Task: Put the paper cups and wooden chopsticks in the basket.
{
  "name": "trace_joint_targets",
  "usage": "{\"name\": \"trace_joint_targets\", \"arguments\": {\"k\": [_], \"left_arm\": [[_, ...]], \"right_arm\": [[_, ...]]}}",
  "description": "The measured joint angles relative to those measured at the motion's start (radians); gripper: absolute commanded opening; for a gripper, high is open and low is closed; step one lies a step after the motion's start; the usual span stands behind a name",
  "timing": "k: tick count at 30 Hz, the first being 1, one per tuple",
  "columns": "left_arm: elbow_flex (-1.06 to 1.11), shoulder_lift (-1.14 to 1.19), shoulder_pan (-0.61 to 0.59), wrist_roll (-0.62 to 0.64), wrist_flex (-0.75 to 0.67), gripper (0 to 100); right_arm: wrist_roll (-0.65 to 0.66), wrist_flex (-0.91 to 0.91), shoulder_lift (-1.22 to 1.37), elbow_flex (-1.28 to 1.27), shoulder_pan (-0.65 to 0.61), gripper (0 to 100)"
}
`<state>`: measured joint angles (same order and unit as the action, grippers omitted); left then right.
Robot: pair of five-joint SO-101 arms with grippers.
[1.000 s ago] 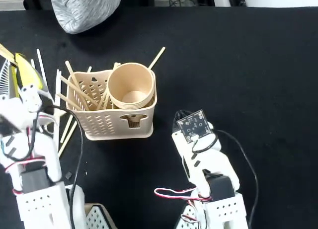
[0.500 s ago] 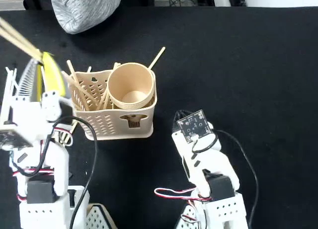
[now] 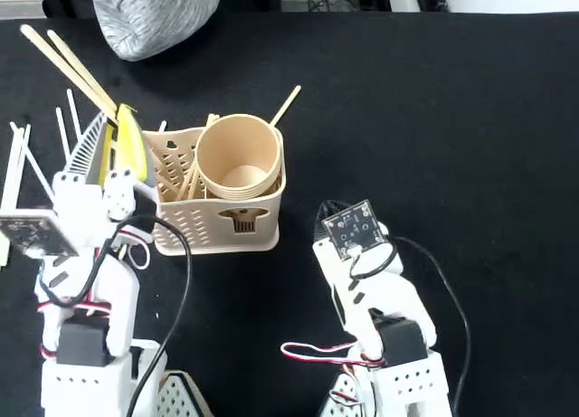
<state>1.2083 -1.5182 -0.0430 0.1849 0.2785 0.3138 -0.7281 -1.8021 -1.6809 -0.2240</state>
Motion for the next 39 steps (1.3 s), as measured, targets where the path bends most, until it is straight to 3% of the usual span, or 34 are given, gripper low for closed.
{"name": "trace_joint_targets", "arguments": {"k": [4, 13, 19, 30, 34, 39], "left_arm": [[0.015, -0.002, 0.000, 0.006, 0.012, 18], [-0.037, 0.025, -0.072, 0.017, 0.227, 19], [-0.261, 0.163, -0.166, 0.017, 0.423, 19], [-0.848, 0.663, -0.453, 0.020, 0.884, 19], [-0.931, 0.879, -0.545, 0.005, 0.925, 19], [-0.948, 1.151, -0.600, -0.123, 0.921, 19]], "right_arm": [[0.000, 0.000, 0.000, 0.000, 0.000, 1.5], [0.000, 0.000, 0.000, 0.000, 0.000, 1.5], [0.000, 0.000, 0.000, 0.000, 0.000, 1.5], [0.000, 0.000, 0.000, 0.000, 0.000, 1.5], [0.000, 0.000, 0.000, 0.000, 0.000, 1.5], [0.000, 0.000, 0.000, 0.000, 0.000, 1.5]]}}
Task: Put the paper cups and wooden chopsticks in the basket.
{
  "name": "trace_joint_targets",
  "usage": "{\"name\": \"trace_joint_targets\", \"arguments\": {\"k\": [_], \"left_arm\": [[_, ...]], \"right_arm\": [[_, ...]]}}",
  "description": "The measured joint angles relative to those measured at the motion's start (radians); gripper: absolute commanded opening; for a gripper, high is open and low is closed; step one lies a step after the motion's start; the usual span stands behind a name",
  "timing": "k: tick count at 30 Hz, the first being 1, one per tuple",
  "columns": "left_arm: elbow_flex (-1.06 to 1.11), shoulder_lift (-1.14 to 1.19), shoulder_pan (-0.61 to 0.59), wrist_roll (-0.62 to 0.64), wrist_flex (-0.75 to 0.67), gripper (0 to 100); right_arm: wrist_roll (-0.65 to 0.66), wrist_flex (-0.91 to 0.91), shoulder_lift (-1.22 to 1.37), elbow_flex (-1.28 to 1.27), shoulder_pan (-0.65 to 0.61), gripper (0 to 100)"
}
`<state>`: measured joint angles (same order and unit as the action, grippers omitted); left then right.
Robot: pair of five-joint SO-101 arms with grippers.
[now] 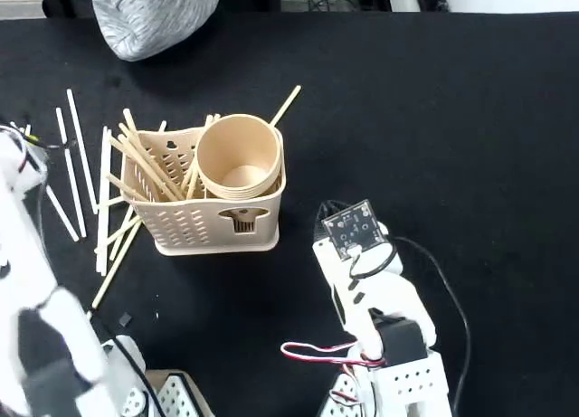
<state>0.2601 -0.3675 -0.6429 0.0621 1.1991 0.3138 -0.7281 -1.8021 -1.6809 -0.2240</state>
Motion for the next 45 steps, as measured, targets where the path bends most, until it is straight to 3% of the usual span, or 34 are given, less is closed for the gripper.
{"name": "trace_joint_targets", "arguments": {"k": [11, 22, 25, 30, 45], "left_arm": [[-0.005, 0.508, -0.002, -0.063, -0.252, 19], [-0.281, 0.864, -0.011, -0.060, -0.281, 19], [-0.348, 0.919, -0.011, -0.060, -0.281, 18], [-0.402, 0.967, -0.009, -0.060, -0.290, 2], [-0.407, 0.974, -0.008, -0.112, -0.224, 7]], "right_arm": [[0.000, 0.000, 0.000, 0.000, 0.000, 1.5], [0.000, 0.000, 0.000, 0.000, 0.000, 1.5], [0.000, 0.000, 0.000, 0.000, 0.000, 1.5], [0.000, 0.000, 0.000, 0.000, 0.000, 1.5], [0.000, 0.000, 0.000, 0.000, 0.000, 1.5]]}}
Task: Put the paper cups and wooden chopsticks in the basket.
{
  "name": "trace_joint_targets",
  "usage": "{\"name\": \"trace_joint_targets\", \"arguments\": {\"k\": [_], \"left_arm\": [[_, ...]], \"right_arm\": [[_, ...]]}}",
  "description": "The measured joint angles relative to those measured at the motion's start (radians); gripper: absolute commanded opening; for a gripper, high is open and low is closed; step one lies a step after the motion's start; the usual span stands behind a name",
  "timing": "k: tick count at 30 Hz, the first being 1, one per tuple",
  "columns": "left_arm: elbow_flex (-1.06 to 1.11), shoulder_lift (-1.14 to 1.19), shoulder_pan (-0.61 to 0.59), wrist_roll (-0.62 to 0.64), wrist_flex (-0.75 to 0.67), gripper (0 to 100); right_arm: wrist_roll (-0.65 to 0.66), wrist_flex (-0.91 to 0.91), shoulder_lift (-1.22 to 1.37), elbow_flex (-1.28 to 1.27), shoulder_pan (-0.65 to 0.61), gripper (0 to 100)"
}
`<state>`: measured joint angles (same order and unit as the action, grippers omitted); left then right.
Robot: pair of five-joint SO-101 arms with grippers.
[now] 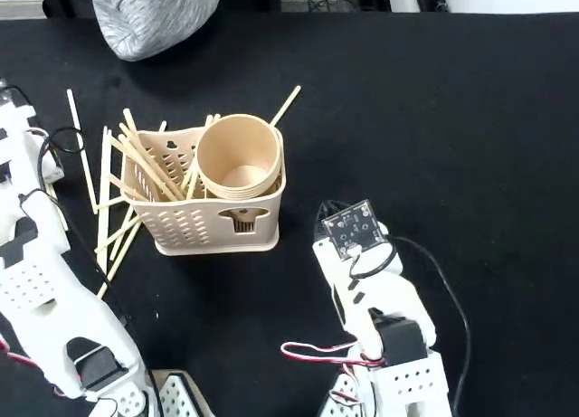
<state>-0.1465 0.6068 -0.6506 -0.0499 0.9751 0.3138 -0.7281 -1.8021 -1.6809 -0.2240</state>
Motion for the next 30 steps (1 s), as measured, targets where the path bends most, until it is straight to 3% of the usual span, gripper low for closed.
{"name": "trace_joint_targets", "arguments": {"k": [4, 13, 16, 21, 30], "left_arm": [[0.000, -0.002, -0.002, -0.063, 0.043, 14], [-0.003, 0.020, -0.035, -0.075, 0.054, 12], [-0.032, 0.061, -0.035, -0.075, 0.058, 3], [-0.132, 0.152, -0.034, -0.072, 0.092, 3], [-0.338, 0.172, -0.023, -0.037, 0.334, 3]], "right_arm": [[0.000, 0.000, 0.000, 0.000, 0.000, 1.5], [0.002, 0.000, 0.000, 0.000, 0.000, 1.5], [0.002, 0.000, 0.000, 0.000, 0.000, 1.5], [0.002, 0.000, 0.000, 0.000, 0.000, 1.5], [0.002, 0.000, 0.000, 0.000, 0.000, 1.5]]}}
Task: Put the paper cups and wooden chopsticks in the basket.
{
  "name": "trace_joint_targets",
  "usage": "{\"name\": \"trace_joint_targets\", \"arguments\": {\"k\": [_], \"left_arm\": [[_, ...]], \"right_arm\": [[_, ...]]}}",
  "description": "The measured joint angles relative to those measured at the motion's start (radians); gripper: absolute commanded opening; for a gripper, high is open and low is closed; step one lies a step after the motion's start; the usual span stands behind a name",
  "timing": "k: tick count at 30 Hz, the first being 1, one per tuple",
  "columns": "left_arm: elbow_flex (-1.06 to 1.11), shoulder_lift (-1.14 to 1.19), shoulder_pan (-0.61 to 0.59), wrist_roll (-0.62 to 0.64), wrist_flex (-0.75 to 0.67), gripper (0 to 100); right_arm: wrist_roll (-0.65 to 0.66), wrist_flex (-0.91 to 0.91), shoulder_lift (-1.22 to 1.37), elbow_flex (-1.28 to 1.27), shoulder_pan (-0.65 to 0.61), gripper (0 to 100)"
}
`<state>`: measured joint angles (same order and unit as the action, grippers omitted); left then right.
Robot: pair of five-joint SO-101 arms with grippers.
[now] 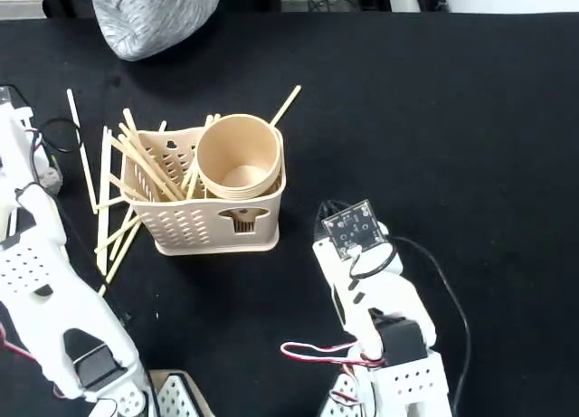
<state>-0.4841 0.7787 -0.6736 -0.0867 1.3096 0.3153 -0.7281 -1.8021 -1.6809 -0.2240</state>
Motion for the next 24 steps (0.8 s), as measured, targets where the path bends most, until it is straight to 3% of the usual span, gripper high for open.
{"name": "trace_joint_targets", "arguments": {"k": [9, 20, 24], "left_arm": [[-0.101, -0.086, 0.020, 0.012, 0.198, 3], [-0.101, -0.176, 0.021, 0.012, 0.235, 3], [-0.110, -0.106, -0.002, -0.071, 0.230, 3]], "right_arm": [[0.000, 0.000, 0.000, 0.000, 0.000, 1.5], [0.000, 0.000, 0.000, 0.000, 0.000, 1.5], [0.000, 0.000, 0.000, 0.000, 0.000, 1.5]]}}
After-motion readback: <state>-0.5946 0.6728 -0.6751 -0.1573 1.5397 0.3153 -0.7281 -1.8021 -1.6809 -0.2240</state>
